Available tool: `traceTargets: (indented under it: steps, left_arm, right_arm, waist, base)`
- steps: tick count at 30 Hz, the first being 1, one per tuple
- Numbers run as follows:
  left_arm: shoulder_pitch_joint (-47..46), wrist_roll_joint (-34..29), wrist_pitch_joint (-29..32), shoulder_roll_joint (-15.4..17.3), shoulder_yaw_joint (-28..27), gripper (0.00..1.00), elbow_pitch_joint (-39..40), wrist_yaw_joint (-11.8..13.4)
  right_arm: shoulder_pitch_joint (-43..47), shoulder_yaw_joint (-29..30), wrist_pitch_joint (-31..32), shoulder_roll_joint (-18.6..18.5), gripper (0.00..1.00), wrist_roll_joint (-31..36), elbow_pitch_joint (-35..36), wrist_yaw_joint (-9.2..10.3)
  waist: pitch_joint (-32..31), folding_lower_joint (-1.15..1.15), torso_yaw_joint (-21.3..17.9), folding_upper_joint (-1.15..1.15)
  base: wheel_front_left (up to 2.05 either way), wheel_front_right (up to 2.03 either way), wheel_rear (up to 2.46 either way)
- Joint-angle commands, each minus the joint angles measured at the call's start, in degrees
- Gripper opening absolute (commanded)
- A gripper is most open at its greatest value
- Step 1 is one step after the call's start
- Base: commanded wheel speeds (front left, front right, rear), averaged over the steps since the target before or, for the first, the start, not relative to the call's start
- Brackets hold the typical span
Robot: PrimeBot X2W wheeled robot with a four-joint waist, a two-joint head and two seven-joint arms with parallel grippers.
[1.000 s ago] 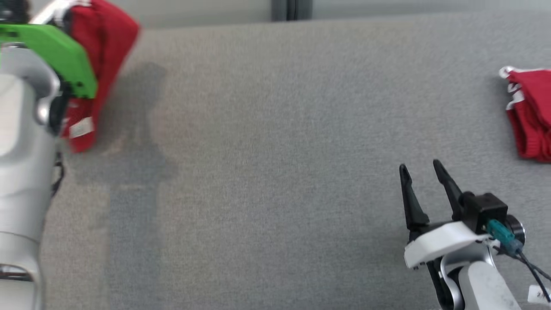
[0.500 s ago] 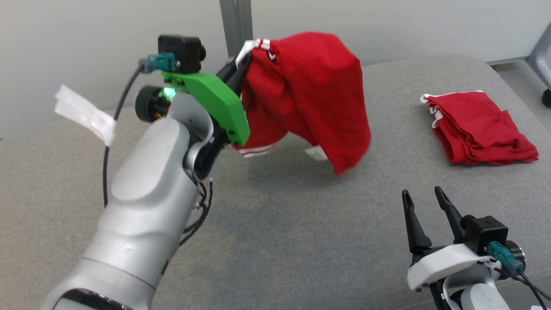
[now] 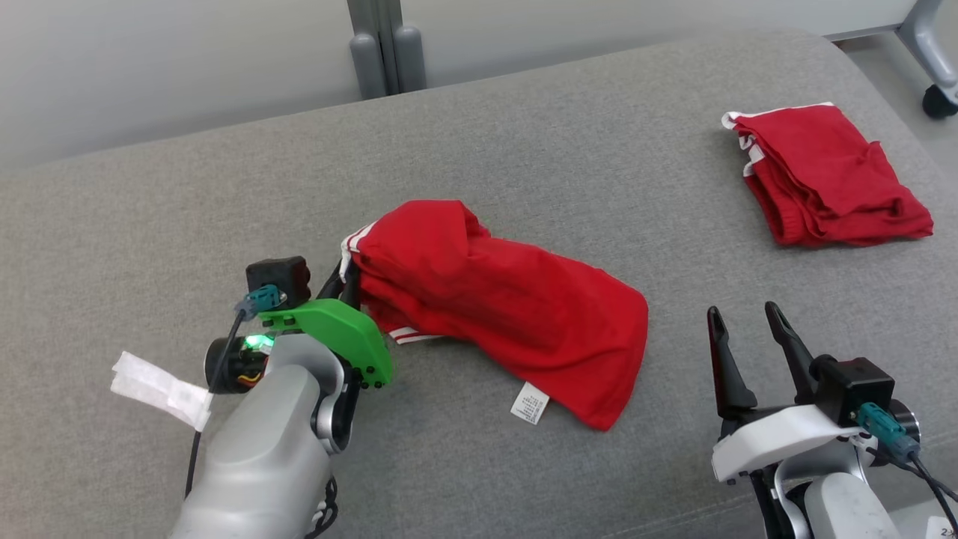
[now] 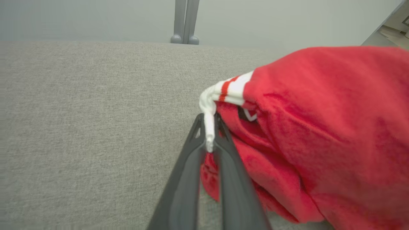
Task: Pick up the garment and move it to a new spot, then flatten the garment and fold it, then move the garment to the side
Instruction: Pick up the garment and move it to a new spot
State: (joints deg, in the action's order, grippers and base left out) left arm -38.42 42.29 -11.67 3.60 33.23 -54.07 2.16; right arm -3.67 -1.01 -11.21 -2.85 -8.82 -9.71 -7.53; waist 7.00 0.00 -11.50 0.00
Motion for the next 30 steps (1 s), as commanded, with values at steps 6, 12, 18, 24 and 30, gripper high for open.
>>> traceTargets:
  steps: [6,12,18,24,30]
  left_arm:
    - [-0.8,0.1,-2.3,-0.1,-0.3,1.0,-1.9,-0.8]
    - [0.0,-0.5,-3.3,-0.5,1.0,1.0,0.0,-1.9]
    - [3.0,-2.7,-3.5,-0.4,0.8,1.0,3.7,-1.4]
    - [9.3,-5.4,-3.4,0.6,-1.7,1.0,10.8,-0.3]
    - [18.2,-8.0,-3.5,1.5,-4.3,1.0,18.4,1.3]
  right_arm:
    - [-1.3,-0.7,-0.4,-0.1,1.0,0.5,-0.9,0.09]
    - [-0.6,-0.8,-0.3,-0.1,1.0,1.1,-1.6,0.09]
    - [1.8,0.4,0.4,-0.1,1.0,1.6,-1.6,0.09]
    - [4.2,1.6,0.0,-0.1,1.0,1.5,-0.9,0.09]
    - [6.7,1.5,-0.5,-0.1,1.0,1.4,-0.8,0.09]
  waist:
    - [0.5,0.0,3.4,0.0]
    - [-2.6,0.0,5.8,0.0]
    - [-7.6,0.0,9.1,0.0]
    - [-10.5,0.0,12.4,0.0]
    - [-12.4,0.0,14.8,0.0]
  base:
    - [0.0,0.0,0.0]
    - [0.0,0.0,0.0]
    - [0.0,0.0,0.0]
    - [0.0,0.0,0.0]
    - [0.0,0.0,0.0]
